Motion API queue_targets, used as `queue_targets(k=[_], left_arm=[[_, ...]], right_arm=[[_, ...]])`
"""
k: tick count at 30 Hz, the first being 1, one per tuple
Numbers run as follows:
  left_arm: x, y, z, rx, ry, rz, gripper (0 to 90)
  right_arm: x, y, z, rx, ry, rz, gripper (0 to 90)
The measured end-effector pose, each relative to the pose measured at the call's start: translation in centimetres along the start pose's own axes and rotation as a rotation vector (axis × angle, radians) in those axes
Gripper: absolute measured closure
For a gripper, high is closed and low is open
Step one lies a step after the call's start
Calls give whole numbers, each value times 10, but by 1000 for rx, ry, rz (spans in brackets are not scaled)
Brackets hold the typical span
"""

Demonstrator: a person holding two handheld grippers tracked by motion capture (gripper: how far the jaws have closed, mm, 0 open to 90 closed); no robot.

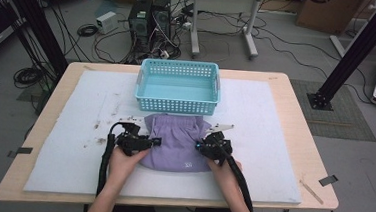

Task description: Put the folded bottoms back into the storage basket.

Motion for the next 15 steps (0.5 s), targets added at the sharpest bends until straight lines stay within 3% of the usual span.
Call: queue_targets(k=[1, 4, 10, 15], left_arm=[[0, -1, 0, 4, -11, -13, 758], [0, -1, 1, 6, -19, -14, 815], [-2, -1, 4, 25, -39, -5, 844], [-8, 1, 13, 75, -50, 15, 847]], right_arm=[[1, 1, -1, -16, 4, 3, 860], [1, 1, 1, -5, 18, 7, 872], [-4, 1, 2, -4, 17, 31, 881], [-14, 3, 4, 8, 21, 74, 883]])
Point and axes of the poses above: each handheld gripper's, and its own axes: x roughly forward along the jaws, y roughly out of its top, z roughly to its right, the point moved 3 cm from there along x, roughly forward along the jaws, and after that the axes turned 6 degrees about -x, right-handed, at the moved point
